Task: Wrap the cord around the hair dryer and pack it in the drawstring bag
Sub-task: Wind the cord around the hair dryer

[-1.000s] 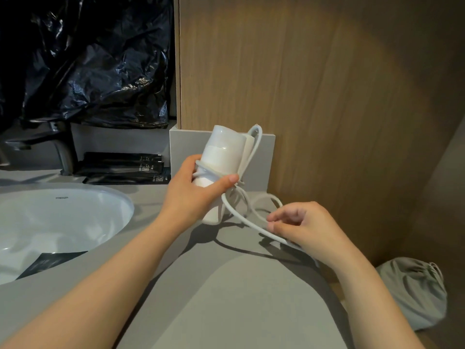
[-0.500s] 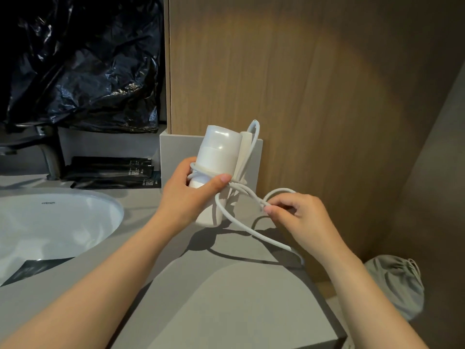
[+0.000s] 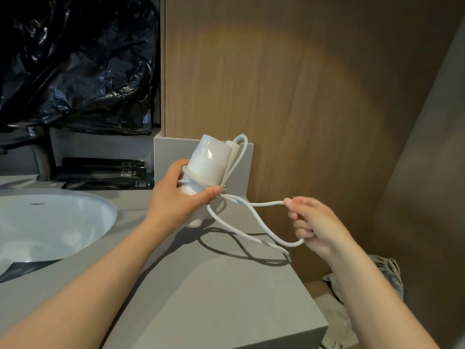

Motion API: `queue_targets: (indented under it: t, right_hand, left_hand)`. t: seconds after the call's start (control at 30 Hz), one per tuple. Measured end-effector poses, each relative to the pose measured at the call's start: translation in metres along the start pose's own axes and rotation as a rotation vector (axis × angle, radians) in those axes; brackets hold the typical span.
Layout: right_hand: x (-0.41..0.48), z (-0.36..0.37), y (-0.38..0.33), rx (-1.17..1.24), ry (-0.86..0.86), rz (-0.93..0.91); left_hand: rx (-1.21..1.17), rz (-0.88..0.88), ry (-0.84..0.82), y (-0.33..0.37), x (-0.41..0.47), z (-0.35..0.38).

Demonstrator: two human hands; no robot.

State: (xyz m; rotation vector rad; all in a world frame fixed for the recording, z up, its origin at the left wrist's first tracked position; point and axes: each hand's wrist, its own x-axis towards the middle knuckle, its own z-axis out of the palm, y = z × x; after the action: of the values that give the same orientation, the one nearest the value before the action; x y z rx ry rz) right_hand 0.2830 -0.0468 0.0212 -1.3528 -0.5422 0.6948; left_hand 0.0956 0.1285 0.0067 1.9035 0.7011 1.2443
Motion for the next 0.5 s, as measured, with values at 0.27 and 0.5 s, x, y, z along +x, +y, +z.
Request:
queue_targets:
  t: [0.27,0.5]
  right_hand:
    - [-0.01,0.018,0.001,1.082,-0.113,0.169]
    - [0.0,0.013,0.02,-0.51,-0.105,-0.399]
  left_hand:
    - [0.108,0.043,-0.026,-0.004,-0.004,0.004]
    - [0.039,0.022,0.003,0.001,-0.003,0.003]
